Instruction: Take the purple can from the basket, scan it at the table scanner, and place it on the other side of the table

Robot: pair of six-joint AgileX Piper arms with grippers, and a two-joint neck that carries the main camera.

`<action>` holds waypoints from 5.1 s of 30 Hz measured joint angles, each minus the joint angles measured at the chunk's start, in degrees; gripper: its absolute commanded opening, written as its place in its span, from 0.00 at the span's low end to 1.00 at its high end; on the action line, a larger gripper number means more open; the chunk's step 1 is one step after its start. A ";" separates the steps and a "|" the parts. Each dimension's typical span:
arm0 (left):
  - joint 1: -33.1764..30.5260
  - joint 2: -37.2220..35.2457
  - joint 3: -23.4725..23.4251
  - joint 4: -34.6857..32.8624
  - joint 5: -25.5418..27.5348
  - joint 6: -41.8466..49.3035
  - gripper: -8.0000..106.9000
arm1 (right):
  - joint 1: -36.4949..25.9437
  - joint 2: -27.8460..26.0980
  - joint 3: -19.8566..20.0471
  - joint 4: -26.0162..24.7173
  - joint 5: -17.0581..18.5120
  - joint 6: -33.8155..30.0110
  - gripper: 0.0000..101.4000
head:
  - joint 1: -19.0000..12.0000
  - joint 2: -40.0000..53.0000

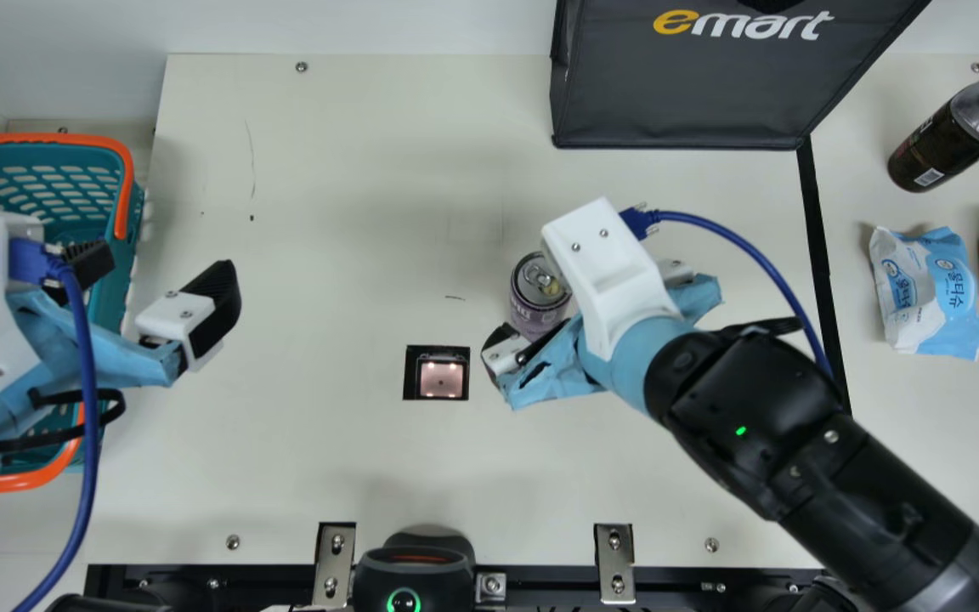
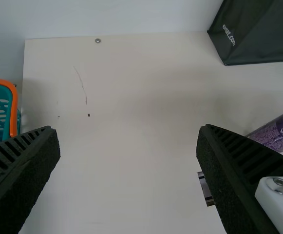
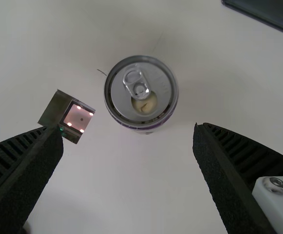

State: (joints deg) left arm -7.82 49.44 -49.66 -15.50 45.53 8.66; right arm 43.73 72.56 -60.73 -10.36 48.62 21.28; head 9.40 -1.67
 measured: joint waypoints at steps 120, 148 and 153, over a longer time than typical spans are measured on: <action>0.00 0.00 0.00 0.00 0.00 0.00 0.85 | -99.75 -8.32 8.52 30.39 -8.82 -54.66 0.00 | 0.00 -19.78; 0.00 0.00 0.00 0.00 0.00 0.00 0.85 | -106.32 6.89 6.75 42.70 -18.18 -71.57 0.00 | 0.00 -19.78; 0.00 0.00 0.00 0.00 0.00 0.00 0.85 | -106.60 8.45 6.84 43.92 -19.08 -72.72 0.00 | 0.00 -19.78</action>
State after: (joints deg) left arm -7.82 49.44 -49.66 -15.50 45.53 8.66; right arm -62.87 81.01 -53.90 33.55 29.54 -51.45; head 9.40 -21.45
